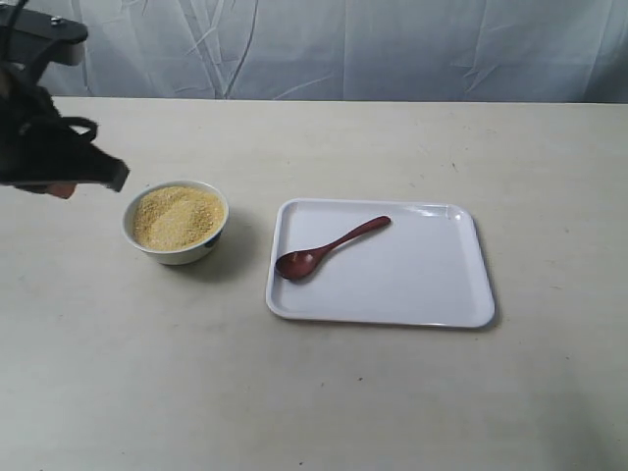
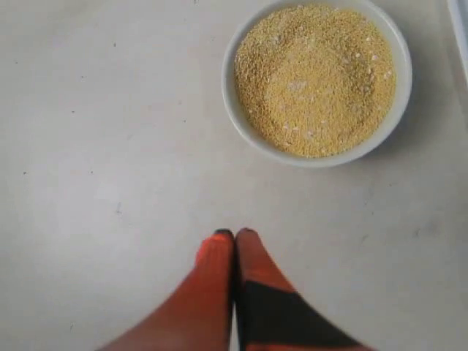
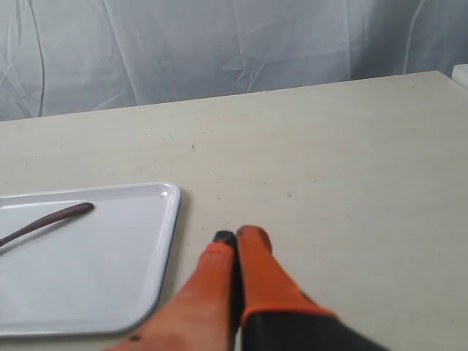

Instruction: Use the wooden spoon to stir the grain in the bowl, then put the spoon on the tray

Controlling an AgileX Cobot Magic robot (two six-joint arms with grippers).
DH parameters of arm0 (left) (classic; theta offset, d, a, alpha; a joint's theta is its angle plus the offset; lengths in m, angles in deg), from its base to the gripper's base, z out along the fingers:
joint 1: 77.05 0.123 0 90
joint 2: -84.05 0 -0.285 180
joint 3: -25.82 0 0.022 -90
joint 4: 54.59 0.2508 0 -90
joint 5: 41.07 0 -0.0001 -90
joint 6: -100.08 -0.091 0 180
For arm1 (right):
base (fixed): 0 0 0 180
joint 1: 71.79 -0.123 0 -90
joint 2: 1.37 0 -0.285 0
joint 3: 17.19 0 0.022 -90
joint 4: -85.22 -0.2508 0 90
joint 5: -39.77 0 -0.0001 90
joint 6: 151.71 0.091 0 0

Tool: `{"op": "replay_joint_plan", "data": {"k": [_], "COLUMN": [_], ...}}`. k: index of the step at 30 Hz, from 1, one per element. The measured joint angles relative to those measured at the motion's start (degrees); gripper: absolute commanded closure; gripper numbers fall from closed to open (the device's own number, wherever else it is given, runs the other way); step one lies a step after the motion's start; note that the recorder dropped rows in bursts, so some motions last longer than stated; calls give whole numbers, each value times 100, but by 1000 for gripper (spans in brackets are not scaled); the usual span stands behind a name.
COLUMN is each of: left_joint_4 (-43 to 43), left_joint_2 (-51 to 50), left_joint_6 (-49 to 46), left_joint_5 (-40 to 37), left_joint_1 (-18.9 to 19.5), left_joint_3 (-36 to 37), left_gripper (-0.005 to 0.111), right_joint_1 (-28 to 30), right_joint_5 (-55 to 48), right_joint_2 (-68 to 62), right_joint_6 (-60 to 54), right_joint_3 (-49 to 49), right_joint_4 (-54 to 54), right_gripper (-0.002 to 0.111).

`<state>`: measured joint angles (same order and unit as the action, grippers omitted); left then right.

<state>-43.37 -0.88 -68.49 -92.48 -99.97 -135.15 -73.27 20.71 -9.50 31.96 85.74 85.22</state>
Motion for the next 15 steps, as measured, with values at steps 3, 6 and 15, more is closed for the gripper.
{"op": "replay_joint_plan", "data": {"k": [3,6,15], "left_joint_4": [4,-146,254], "left_joint_2": [805,1550,2831], "left_joint_6": [11,-21,-271], "left_joint_5": [277,345,-451], "left_joint_1": [0,0,0], "left_joint_3": [608,1049,1563], "left_gripper": [107,107,107], "right_joint_1": [0,0,0], "right_joint_5": [0,0,0], "right_joint_2": [0,0,0], "right_joint_6": [0,0,0], "right_joint_3": [0,0,0], "right_joint_4": [0,0,0], "right_gripper": [108,108,108]}}
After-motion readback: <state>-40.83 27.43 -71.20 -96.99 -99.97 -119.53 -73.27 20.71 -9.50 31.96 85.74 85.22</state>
